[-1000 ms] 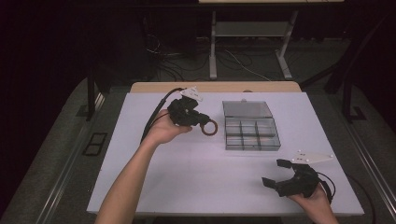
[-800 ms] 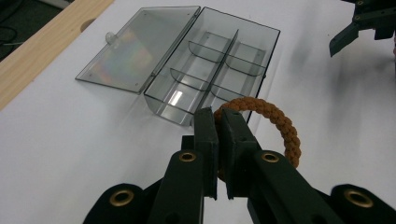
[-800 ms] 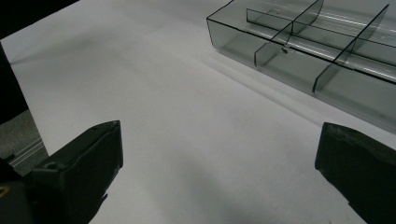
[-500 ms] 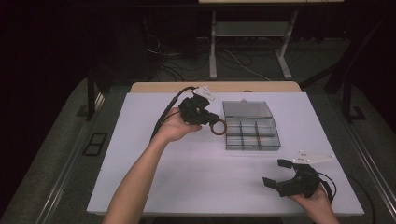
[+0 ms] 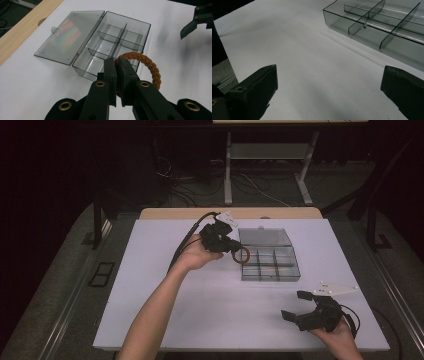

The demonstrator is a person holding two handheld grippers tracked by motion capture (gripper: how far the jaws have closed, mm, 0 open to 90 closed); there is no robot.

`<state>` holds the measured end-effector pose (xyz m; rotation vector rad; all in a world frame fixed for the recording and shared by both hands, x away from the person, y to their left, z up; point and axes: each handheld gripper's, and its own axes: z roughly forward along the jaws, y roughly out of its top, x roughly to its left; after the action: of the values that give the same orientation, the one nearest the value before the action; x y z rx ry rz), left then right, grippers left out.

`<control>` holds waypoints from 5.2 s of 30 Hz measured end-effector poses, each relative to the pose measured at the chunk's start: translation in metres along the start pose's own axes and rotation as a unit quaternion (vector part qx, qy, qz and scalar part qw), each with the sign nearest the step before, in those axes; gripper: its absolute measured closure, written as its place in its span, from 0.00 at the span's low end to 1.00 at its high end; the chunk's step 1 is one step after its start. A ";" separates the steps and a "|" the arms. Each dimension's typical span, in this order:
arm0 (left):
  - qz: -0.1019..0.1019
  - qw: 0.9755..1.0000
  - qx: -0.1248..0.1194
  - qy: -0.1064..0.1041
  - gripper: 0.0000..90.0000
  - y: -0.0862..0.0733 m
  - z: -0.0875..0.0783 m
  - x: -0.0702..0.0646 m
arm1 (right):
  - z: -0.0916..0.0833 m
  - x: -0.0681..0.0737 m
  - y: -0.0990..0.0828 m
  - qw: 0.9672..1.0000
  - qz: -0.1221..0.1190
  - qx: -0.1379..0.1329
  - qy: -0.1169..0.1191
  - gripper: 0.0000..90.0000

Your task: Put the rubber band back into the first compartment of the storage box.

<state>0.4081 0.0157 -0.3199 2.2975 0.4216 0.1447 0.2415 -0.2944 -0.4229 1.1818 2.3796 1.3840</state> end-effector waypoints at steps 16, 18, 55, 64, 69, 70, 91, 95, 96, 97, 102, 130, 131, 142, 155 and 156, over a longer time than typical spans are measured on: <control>-0.007 1.000 0.011 -0.005 0.93 -0.002 0.037 0.002 | -0.001 0.000 0.000 1.000 0.003 0.000 0.004 0.01; -0.005 1.000 0.016 -0.002 0.93 -0.003 0.040 0.004 | -0.001 0.000 0.000 1.000 0.003 0.000 0.004 0.01; -0.060 0.997 0.022 -0.038 0.71 -0.023 0.093 0.014 | -0.001 0.000 0.000 1.000 -0.003 0.001 0.007 0.01; -0.053 0.998 -0.017 -0.027 0.57 -0.016 0.074 0.010 | 0.000 0.000 0.000 1.000 0.000 0.002 0.007 0.01; -0.048 0.998 -0.023 -0.030 0.47 -0.014 0.063 0.007 | 0.001 0.000 0.000 1.000 -0.001 0.002 0.007 0.01; -0.044 0.998 -0.021 -0.029 0.45 -0.014 0.061 0.006 | 0.001 0.000 0.000 1.000 -0.001 0.002 0.007 0.01; -0.043 0.998 -0.040 -0.020 0.13 -0.028 0.015 -0.004 | 0.002 0.001 0.000 1.000 -0.003 0.004 0.007 0.01; -0.053 0.997 -0.055 -0.013 0.08 -0.035 0.004 -0.006 | 0.002 0.001 0.001 1.000 -0.003 0.004 0.007 0.01; -0.057 0.997 -0.057 -0.012 0.07 -0.037 0.002 -0.006 | 0.002 0.001 0.001 1.000 -0.003 0.005 0.007 0.01; -0.057 0.997 -0.055 -0.009 0.06 -0.039 0.000 -0.006 | 0.002 0.001 0.001 1.000 -0.003 0.005 0.007 0.01; -0.072 0.996 -0.054 -0.002 0.00 -0.050 -0.008 -0.005 | 0.003 0.002 0.001 1.000 -0.002 0.005 0.006 0.01; -0.113 0.988 -0.094 0.049 0.00 -0.136 -0.054 -0.030 | 0.004 0.002 0.001 1.000 -0.001 0.007 0.004 0.01; -0.114 0.988 -0.096 0.050 0.00 -0.139 -0.056 -0.032 | 0.004 0.002 0.001 1.000 -0.001 0.007 0.004 0.01; -0.140 0.982 -0.111 0.066 0.00 -0.173 -0.065 -0.052 | 0.005 0.003 0.001 1.000 -0.003 0.008 0.004 0.01; -0.178 0.973 -0.127 0.080 0.00 -0.207 -0.064 -0.068 | 0.004 0.003 0.001 1.000 0.000 0.007 0.003 0.01; -0.177 0.973 -0.125 0.080 0.00 -0.208 -0.064 -0.069 | 0.004 0.003 0.001 1.000 0.000 0.006 0.002 0.01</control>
<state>0.2757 0.1691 -0.4242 1.9356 0.8389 0.1941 0.2416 -0.2892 -0.4235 1.1836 2.3949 1.3756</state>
